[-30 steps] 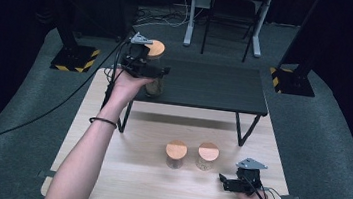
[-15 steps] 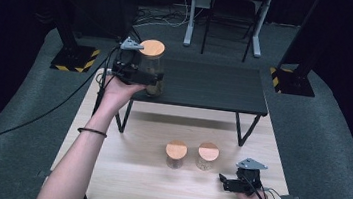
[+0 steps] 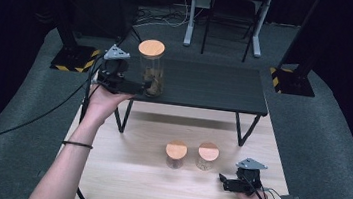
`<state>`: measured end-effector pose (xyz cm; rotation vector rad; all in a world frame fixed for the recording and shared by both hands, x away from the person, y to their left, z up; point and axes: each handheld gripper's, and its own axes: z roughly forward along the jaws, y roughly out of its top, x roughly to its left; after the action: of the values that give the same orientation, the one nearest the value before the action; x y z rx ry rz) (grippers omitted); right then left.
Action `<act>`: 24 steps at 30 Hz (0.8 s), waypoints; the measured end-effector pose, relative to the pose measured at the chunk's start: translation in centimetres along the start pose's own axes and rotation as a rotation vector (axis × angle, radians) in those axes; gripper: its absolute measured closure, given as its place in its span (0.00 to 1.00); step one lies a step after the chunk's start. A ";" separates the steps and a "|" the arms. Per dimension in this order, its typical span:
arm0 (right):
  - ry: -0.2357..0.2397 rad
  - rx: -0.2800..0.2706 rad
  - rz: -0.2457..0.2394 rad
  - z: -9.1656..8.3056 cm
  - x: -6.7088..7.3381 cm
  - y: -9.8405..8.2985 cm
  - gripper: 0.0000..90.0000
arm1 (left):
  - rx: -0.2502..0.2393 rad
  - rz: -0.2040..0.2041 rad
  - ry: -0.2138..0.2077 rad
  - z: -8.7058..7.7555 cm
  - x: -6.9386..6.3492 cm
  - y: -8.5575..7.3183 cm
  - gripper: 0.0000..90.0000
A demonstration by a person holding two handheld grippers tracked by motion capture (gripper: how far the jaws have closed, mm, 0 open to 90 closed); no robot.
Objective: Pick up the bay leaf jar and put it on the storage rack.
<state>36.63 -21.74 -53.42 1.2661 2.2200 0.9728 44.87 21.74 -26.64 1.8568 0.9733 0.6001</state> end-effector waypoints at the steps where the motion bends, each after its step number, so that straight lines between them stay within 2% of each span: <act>1: 0.000 0.000 0.000 0.0 0.0 0.0 0.06 | -0.002 0.003 0.001 -0.1 -0.1 -0.2 0.02; 10: -0.001 0.001 0.000 0.0 0.0 0.0 0.06 | -0.017 0.004 -0.031 -0.5 -0.2 -1.9 0.02; 17: 0.000 -0.001 -0.002 0.1 -0.2 0.1 0.06 | -0.043 0.013 -0.051 -1.3 -0.2 -2.0 0.02; 24: 0.000 0.000 -0.003 0.1 -0.2 0.0 0.06 | -0.036 0.047 -0.046 -1.5 -1.3 -3.0 0.03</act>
<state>36.78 -21.84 -53.42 1.2619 2.2212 0.9723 41.87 22.22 -28.66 1.8580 0.8849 0.5965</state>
